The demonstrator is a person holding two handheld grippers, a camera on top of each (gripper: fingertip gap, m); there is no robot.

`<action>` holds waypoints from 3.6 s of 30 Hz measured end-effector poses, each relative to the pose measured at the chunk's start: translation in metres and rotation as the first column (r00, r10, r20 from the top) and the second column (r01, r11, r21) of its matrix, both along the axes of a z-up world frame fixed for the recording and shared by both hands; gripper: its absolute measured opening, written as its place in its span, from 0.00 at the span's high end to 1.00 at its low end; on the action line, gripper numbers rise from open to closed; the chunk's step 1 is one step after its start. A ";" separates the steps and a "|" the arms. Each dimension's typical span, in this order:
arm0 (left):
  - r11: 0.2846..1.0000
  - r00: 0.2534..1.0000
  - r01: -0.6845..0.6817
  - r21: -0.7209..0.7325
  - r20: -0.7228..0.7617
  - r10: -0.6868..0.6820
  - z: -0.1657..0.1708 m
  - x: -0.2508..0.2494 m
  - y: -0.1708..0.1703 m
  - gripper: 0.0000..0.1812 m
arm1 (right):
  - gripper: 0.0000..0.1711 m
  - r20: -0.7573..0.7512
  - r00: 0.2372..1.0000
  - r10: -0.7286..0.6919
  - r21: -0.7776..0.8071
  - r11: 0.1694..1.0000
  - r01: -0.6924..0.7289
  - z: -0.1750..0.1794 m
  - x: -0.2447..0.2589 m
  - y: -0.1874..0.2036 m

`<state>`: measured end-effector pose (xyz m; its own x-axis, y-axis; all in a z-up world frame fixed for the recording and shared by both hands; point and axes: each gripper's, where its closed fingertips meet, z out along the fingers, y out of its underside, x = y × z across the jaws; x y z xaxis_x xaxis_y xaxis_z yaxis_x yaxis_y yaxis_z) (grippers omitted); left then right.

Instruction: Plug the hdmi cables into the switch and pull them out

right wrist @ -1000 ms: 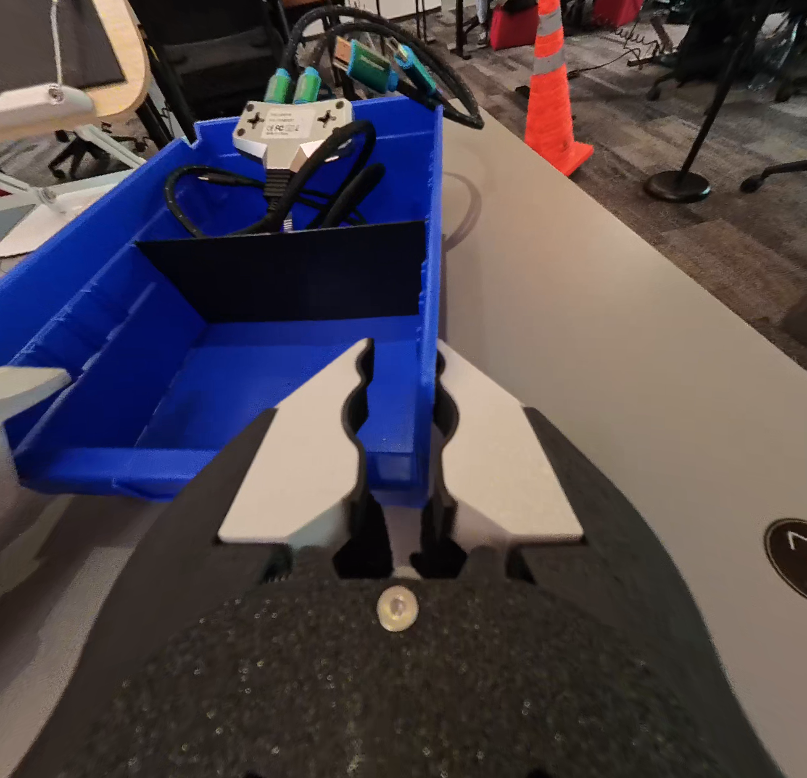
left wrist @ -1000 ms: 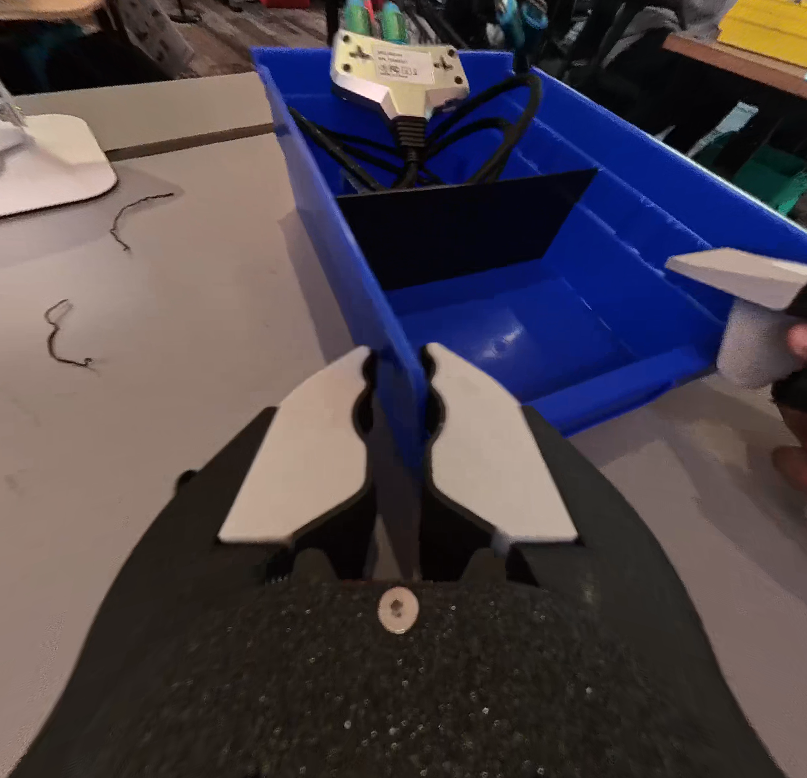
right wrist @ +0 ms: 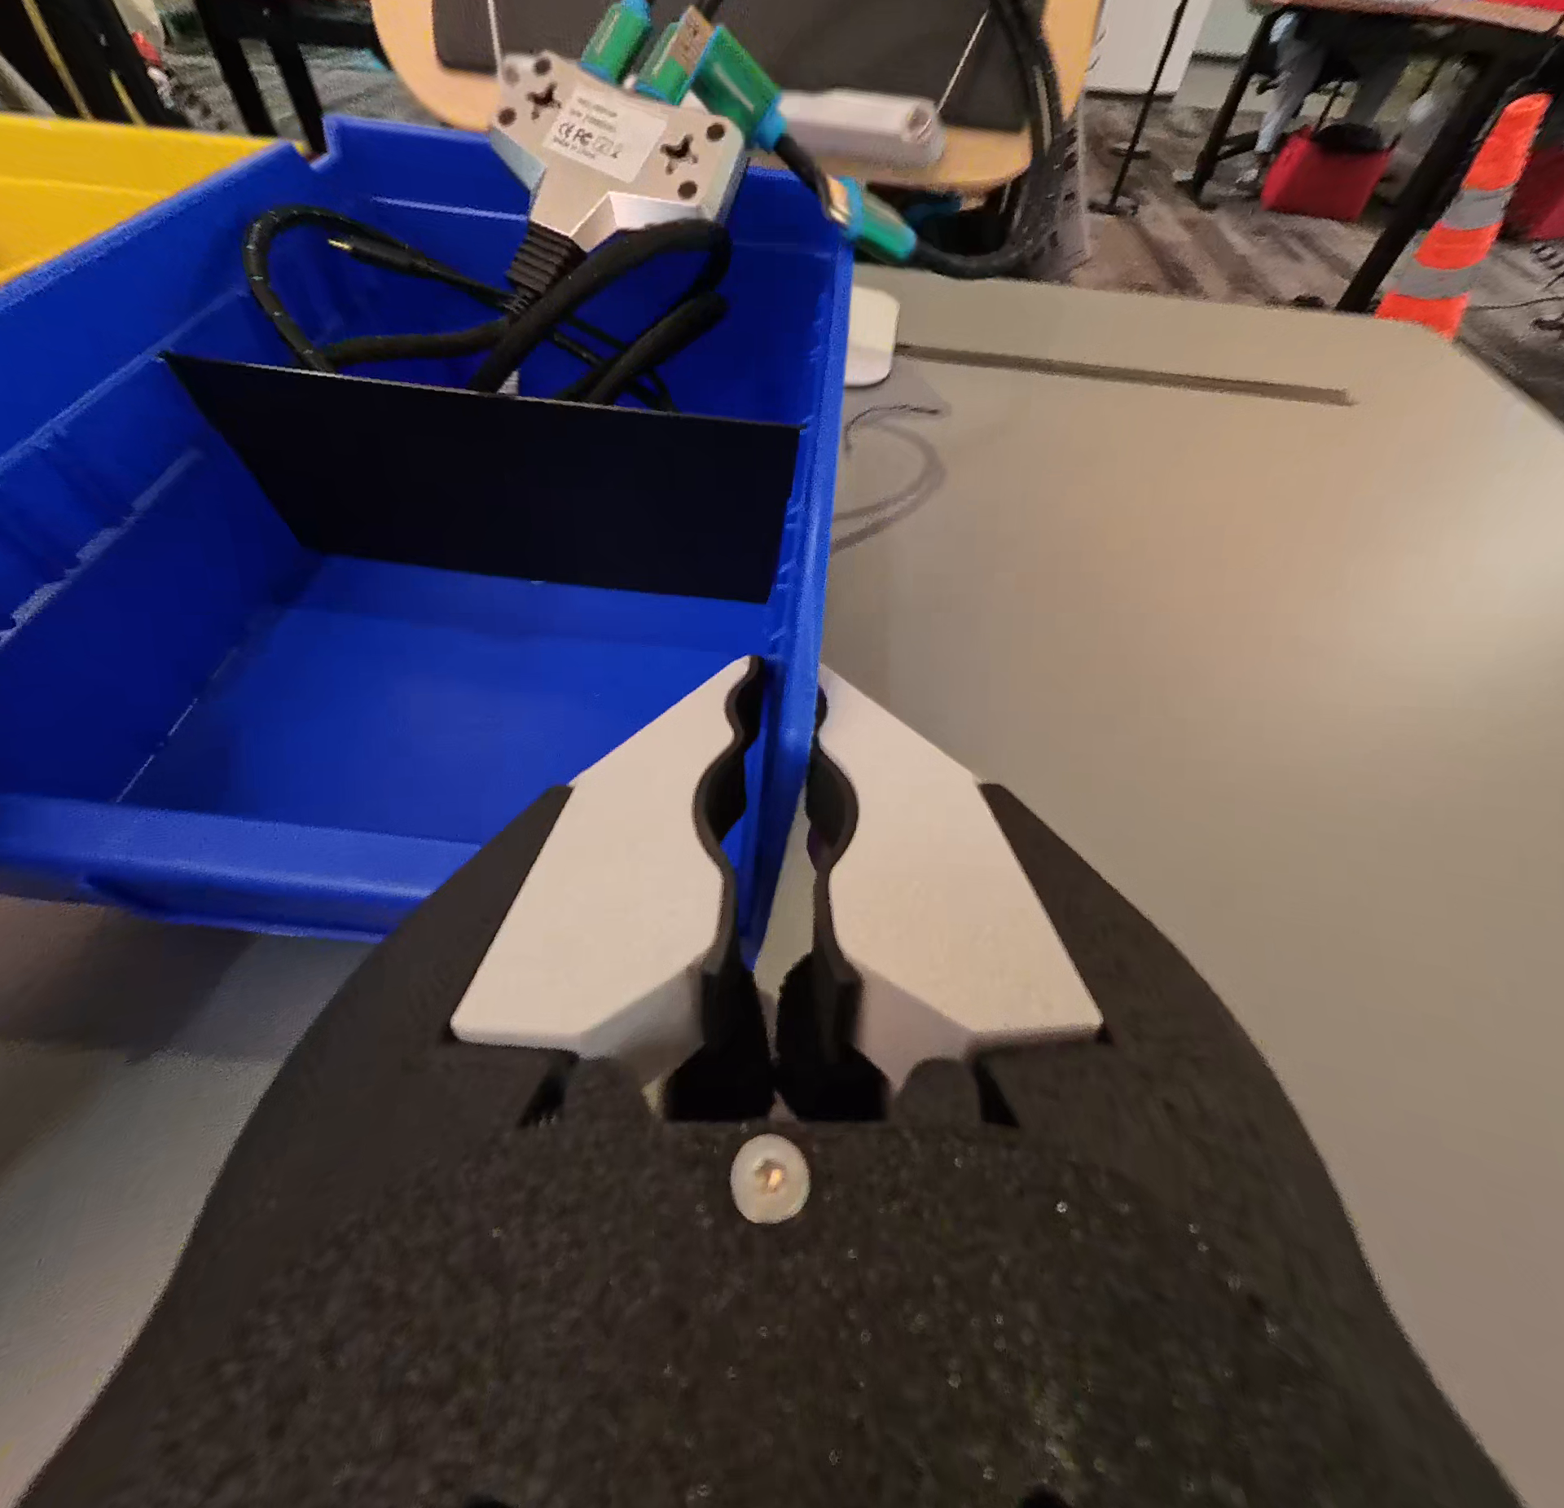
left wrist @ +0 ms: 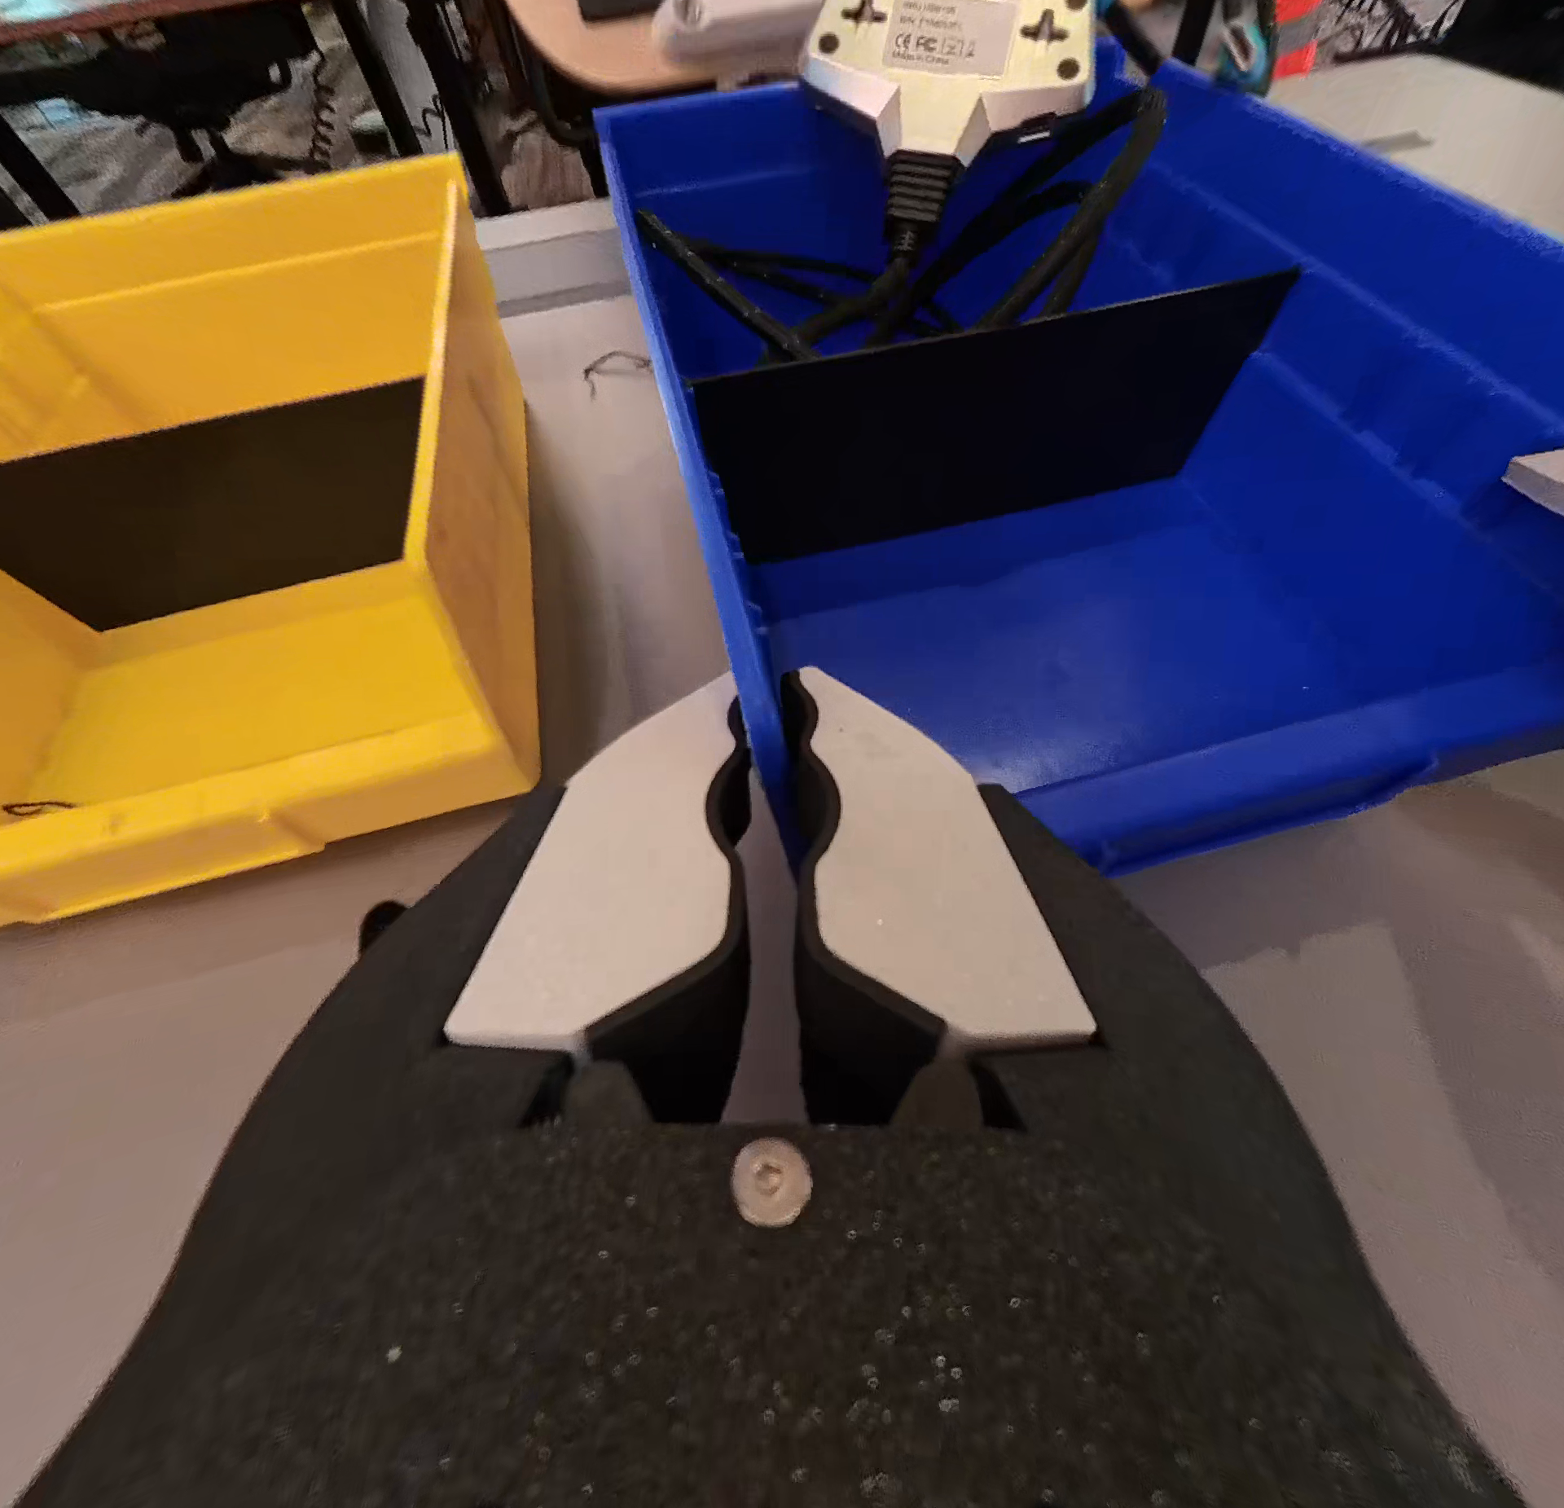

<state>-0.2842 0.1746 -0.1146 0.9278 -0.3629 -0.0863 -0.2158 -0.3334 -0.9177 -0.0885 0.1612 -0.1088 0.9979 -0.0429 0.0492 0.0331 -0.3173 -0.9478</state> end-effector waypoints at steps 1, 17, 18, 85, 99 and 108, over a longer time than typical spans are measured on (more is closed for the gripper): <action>1.000 1.000 0.002 -0.026 -0.007 -0.002 -0.005 -0.003 0.001 0.98 | 0.97 -0.012 1.000 0.017 -0.023 1.000 -0.018 -0.006 -0.003 0.000; 0.992 0.924 -0.049 0.120 0.383 -0.001 0.072 -0.128 0.019 0.69 | 0.87 0.104 0.980 0.169 0.150 0.972 -0.184 0.029 0.012 -0.020; 0.986 0.929 -0.132 0.104 0.360 0.086 0.064 -0.167 0.027 0.68 | 0.87 0.087 0.983 0.164 0.158 0.972 -0.177 0.030 0.018 -0.020; 0.912 1.000 -0.004 0.410 0.013 -0.002 0.199 0.102 -0.051 0.97 | 0.96 0.122 0.992 -0.015 0.307 0.951 -0.024 0.187 0.081 -0.041; 0.976 0.976 0.215 0.012 -0.042 -0.215 -0.008 0.358 -0.017 0.97 | 0.98 -0.015 0.968 -0.249 -0.100 0.964 0.246 -0.009 0.351 -0.052; 0.880 0.892 0.453 -0.144 0.055 -0.450 -0.017 0.367 -0.054 0.85 | 0.89 0.036 0.944 -0.328 -0.181 0.927 0.329 -0.025 0.363 -0.044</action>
